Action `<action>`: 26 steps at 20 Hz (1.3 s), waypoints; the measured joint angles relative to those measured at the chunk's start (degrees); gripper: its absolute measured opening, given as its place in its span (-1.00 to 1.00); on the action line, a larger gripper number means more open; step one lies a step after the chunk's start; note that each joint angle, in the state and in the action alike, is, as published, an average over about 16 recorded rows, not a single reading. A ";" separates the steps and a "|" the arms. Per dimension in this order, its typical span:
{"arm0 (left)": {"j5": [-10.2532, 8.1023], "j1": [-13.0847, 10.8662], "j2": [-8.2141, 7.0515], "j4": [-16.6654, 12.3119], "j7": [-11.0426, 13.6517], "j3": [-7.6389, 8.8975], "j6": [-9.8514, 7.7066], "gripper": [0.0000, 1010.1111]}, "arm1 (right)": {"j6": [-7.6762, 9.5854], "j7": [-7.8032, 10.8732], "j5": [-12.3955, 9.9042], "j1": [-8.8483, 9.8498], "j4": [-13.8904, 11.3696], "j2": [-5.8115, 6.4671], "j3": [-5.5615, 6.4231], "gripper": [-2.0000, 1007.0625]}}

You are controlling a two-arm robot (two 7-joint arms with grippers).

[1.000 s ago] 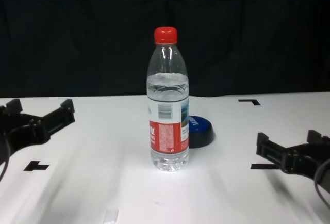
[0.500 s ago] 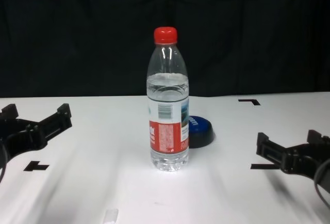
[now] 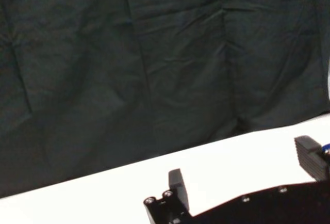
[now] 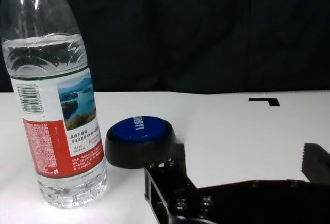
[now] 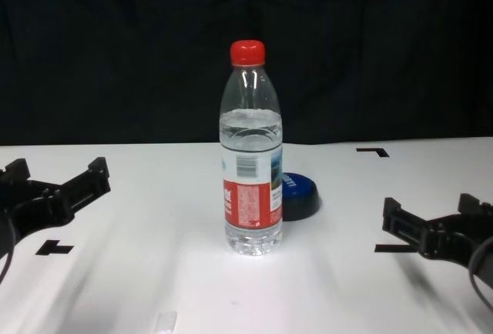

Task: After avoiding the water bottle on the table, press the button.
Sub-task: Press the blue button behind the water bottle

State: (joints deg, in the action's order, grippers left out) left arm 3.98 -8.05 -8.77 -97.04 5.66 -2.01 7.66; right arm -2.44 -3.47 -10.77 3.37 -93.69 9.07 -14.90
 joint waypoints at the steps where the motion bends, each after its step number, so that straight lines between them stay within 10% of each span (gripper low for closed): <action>1: 0.01 0.07 0.00 0.05 0.06 -0.02 -0.04 1.00 | 0.00 0.00 0.00 0.00 0.00 0.00 0.00 0.99; 26: -0.27 4.89 -1.61 3.61 2.30 -1.79 -1.23 1.00 | 0.00 0.00 0.00 0.00 0.00 0.00 0.00 0.99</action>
State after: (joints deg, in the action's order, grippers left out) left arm 3.71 -3.16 -10.38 -93.43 7.96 -3.81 6.43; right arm -2.44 -3.47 -10.76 3.37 -93.69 9.07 -14.89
